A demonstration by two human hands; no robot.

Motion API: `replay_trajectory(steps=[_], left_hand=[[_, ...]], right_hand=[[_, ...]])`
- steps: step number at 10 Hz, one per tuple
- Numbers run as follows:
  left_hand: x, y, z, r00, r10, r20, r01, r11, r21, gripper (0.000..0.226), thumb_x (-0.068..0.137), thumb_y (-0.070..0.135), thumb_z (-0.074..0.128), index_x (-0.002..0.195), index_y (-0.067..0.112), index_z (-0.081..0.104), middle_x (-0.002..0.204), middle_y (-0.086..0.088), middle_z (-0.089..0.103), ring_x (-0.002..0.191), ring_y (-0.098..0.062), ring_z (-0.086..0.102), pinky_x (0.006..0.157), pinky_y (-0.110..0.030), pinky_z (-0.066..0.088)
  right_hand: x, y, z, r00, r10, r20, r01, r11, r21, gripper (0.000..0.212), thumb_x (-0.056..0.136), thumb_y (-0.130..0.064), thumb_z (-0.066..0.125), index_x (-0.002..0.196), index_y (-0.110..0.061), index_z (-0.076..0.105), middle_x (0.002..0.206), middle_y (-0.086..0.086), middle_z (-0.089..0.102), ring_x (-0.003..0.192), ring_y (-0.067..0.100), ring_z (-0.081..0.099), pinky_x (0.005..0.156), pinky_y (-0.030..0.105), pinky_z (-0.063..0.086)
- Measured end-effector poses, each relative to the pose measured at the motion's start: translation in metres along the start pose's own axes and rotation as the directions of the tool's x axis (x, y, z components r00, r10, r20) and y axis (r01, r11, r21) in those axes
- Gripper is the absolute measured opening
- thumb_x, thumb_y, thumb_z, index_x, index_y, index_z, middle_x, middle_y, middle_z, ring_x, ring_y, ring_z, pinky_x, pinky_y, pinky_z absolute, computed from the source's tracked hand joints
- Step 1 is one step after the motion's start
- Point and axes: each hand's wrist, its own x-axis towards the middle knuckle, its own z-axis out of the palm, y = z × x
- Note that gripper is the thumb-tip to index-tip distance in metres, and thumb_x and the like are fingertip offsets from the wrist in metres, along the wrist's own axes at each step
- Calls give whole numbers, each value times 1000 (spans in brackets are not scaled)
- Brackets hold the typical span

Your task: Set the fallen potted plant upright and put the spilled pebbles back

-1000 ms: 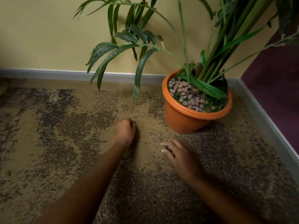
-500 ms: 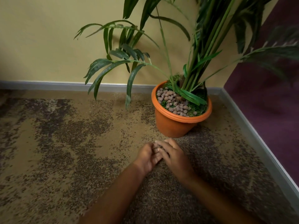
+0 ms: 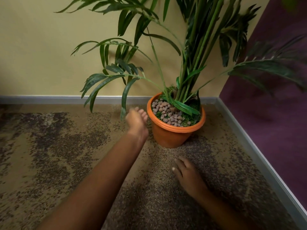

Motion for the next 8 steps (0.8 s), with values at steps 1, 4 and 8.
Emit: replay_trajectory(steps=[1,4,8], left_hand=[[-4,12,30,997,45,65,-47,998,35,48,103,21,20,143,-5,26,136,-24,51,117,-31,57,99,-26,46],[7,-18,53,936,240,257,-345,761,549,48,102,29,23,131,-2,45,135,-23,51,125,-31,47,111,-45,35],[-10,-104,-96,772,297,562,-521,-210,827,55,101,27,28,150,11,9,159,-13,7,148,-23,5,119,-34,3]], right_hand=[[-3,11,7,993,-13,121,21,998,-67,56,101,-39,33,150,-19,18,161,1,3,149,16,1,120,30,11],[-3,18,8,985,-43,165,55,996,-71,59,100,-40,35,151,-20,14,161,0,1,149,16,-3,120,30,9],[-7,0,14,999,11,42,-4,987,-160,57,100,-40,32,151,-18,16,161,6,8,149,21,5,120,35,12]])
